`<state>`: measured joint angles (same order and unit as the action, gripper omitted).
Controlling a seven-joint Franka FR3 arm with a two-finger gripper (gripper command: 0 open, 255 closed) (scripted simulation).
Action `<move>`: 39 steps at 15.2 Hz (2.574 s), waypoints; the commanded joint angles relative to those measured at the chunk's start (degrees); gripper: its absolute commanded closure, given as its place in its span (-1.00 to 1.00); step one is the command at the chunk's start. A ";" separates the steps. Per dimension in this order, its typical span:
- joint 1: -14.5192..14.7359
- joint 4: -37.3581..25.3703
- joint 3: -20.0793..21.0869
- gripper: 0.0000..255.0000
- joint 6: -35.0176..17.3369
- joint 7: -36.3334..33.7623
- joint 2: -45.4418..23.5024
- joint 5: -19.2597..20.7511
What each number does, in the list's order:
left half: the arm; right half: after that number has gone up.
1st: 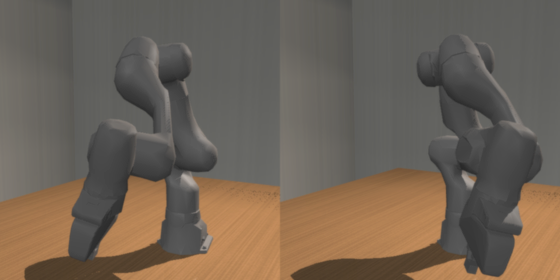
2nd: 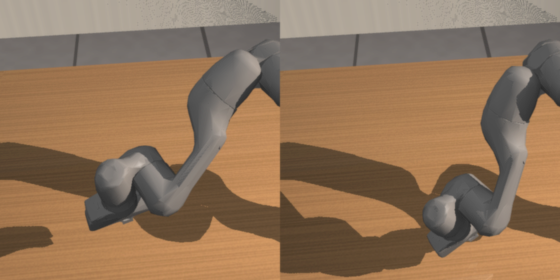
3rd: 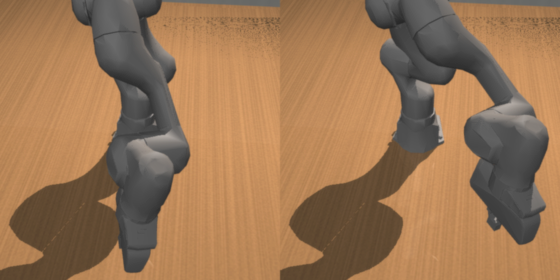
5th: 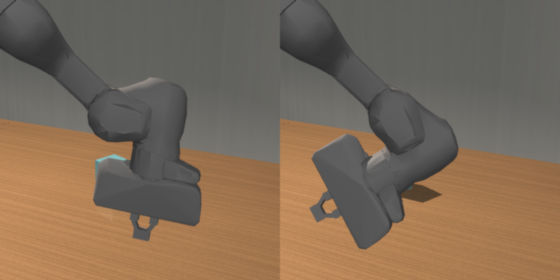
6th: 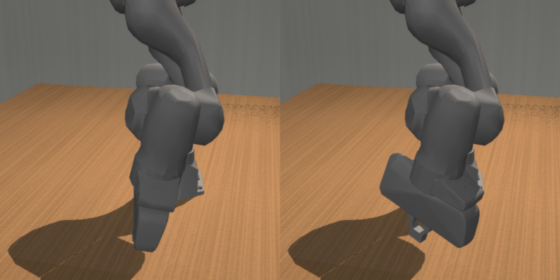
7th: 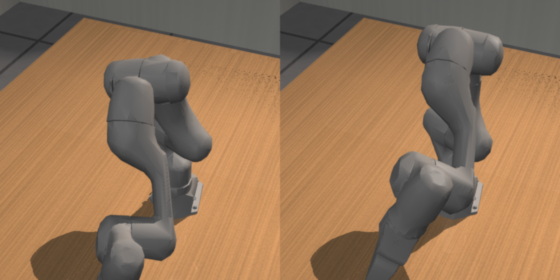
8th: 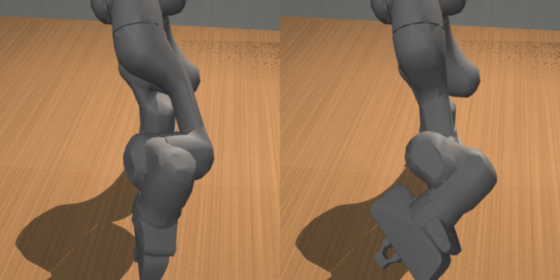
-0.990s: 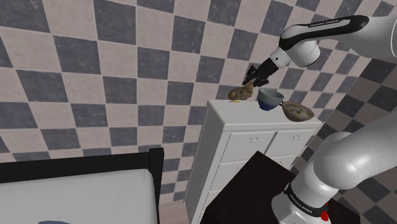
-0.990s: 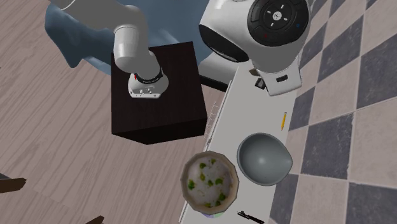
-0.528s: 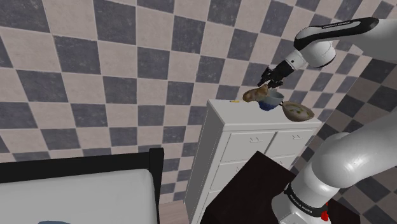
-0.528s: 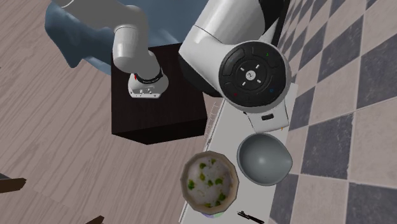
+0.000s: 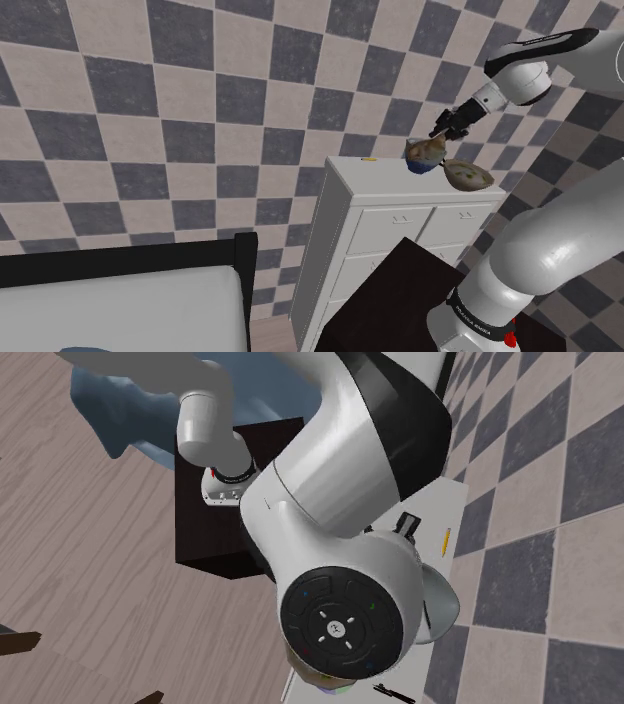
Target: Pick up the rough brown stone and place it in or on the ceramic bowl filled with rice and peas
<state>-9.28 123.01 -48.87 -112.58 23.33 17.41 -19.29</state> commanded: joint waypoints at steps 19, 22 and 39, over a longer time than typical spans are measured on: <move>-25.77 -31.39 -12.71 -1.00 37.88 27.37 -42.76 -30.24; -32.05 -31.64 -10.82 -1.00 45.14 25.17 -46.26 -33.11; -26.50 -24.40 -11.53 1.00 39.43 25.62 -43.95 -32.61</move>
<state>-35.79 98.61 -60.40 -73.16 48.95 -26.54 -51.89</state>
